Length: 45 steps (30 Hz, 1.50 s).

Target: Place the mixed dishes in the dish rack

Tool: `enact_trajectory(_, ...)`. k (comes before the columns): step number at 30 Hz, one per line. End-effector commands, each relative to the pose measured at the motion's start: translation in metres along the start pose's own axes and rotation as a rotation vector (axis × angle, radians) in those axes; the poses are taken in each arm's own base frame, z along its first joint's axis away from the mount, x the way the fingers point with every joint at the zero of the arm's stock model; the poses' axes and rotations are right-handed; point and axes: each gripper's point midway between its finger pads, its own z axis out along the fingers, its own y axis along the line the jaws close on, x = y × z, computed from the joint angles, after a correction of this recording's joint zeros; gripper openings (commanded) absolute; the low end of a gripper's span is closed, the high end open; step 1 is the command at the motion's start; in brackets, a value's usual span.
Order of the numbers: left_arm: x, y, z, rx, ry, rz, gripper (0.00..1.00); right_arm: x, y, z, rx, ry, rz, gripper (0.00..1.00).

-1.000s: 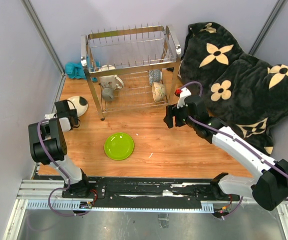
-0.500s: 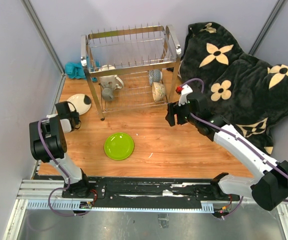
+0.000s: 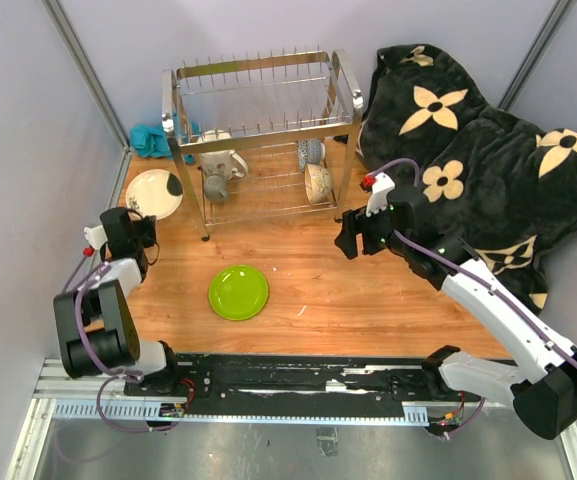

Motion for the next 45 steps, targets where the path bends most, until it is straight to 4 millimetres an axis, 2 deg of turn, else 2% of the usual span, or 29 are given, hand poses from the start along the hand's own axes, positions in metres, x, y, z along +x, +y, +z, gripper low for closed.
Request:
enact_trajectory(1, -0.003, -0.015, -0.028, 0.075, 0.004, 0.008, 0.01, -0.011, 0.010, -0.017, -0.050, -0.022, 0.017, 0.75)
enact_trajectory(5, -0.002, -0.020, -0.055, 0.114, 0.017, 0.024, 0.00, -0.020, 0.020, -0.025, -0.098, -0.030, 0.020, 0.76)
enact_trajectory(10, -0.003, -0.043, -0.087, 0.200, 0.028, 0.039, 0.00, -0.024, 0.029, -0.030, -0.144, -0.032, 0.016, 0.76)
enact_trajectory(14, -0.007, -0.076, -0.106, 0.268, 0.038, 0.052, 0.00, -0.026, 0.035, -0.033, -0.174, -0.035, 0.016, 0.76)
enact_trajectory(18, -0.022, -0.106, -0.123, 0.331, 0.004, 0.018, 0.01, -0.027, 0.038, -0.035, -0.189, -0.036, 0.019, 0.76)
enact_trajectory(26, -0.052, -0.152, -0.141, 0.409, -0.072, -0.007, 0.01, -0.031, 0.038, -0.041, -0.188, -0.054, 0.017, 0.76)
enact_trajectory(35, -0.058, -0.216, -0.168, 0.536, -0.063, 0.015, 0.01, -0.038, 0.039, -0.040, -0.189, -0.064, 0.012, 0.76)
enact_trajectory(42, -0.061, -0.274, -0.197, 0.641, -0.044, 0.061, 0.01, -0.038, 0.040, -0.036, -0.196, -0.066, 0.013, 0.76)
enact_trajectory(45, -0.060, -0.287, -0.206, 0.674, -0.025, 0.060, 0.00, -0.041, 0.040, -0.038, -0.197, -0.074, 0.011, 0.76)
